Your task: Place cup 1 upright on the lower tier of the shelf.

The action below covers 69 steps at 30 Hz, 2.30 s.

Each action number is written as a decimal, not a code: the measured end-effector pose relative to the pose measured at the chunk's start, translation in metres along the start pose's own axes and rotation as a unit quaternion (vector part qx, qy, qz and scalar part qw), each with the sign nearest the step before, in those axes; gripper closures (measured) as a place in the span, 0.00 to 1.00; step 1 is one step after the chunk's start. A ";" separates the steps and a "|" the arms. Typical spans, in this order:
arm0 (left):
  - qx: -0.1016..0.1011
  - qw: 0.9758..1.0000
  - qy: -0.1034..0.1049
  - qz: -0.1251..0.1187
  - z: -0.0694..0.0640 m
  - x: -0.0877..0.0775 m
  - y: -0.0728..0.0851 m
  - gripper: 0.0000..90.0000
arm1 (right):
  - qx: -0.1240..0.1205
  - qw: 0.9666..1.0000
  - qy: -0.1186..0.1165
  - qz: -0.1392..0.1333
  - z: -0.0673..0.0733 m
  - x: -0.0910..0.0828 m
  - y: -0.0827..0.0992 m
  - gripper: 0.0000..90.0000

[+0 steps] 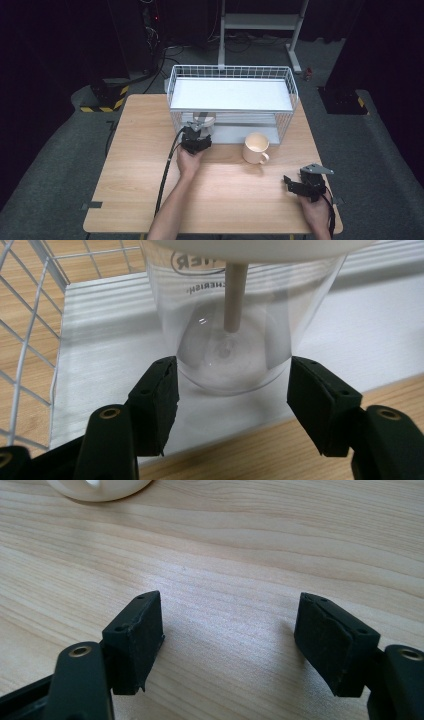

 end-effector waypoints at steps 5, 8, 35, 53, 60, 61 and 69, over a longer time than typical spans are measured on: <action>0.006 1.000 -0.006 0.004 0.000 0.003 -0.004 0.42 | 0.001 1.000 0.000 0.000 0.000 0.000 0.000 0.31; 0.011 1.000 -0.014 0.006 0.002 0.004 -0.007 0.42 | 0.001 1.000 0.000 0.000 0.000 0.000 0.000 0.31; -0.014 1.000 0.007 0.006 0.001 -0.002 -0.008 0.34 | 0.001 1.000 0.000 0.000 0.000 0.000 0.000 0.31; -0.005 0.999 0.036 -0.007 0.003 -0.029 0.001 0.31 | 0.001 1.000 0.000 0.000 0.000 0.000 0.000 0.31; -0.007 0.999 0.042 -0.017 0.006 -0.041 0.001 0.31 | 0.001 1.000 0.000 0.000 0.000 0.000 0.000 0.31; -0.007 0.999 0.043 -0.019 0.005 -0.043 0.001 0.31 | 0.001 1.000 0.000 0.000 0.000 0.000 0.000 0.31; 0.001 0.998 0.049 -0.027 0.004 -0.055 0.001 0.31 | 0.001 1.000 0.000 0.000 0.000 0.000 0.000 0.31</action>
Point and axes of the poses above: each handheld gripper's, and its own axes: x roughly forward along the jaws, y roughly out of its underside, z roughly to its left, the point moved 7 cm from there along x, roughly forward along the jaws, and after that the axes turned 6 degrees about -y, right-handed, at the moved point
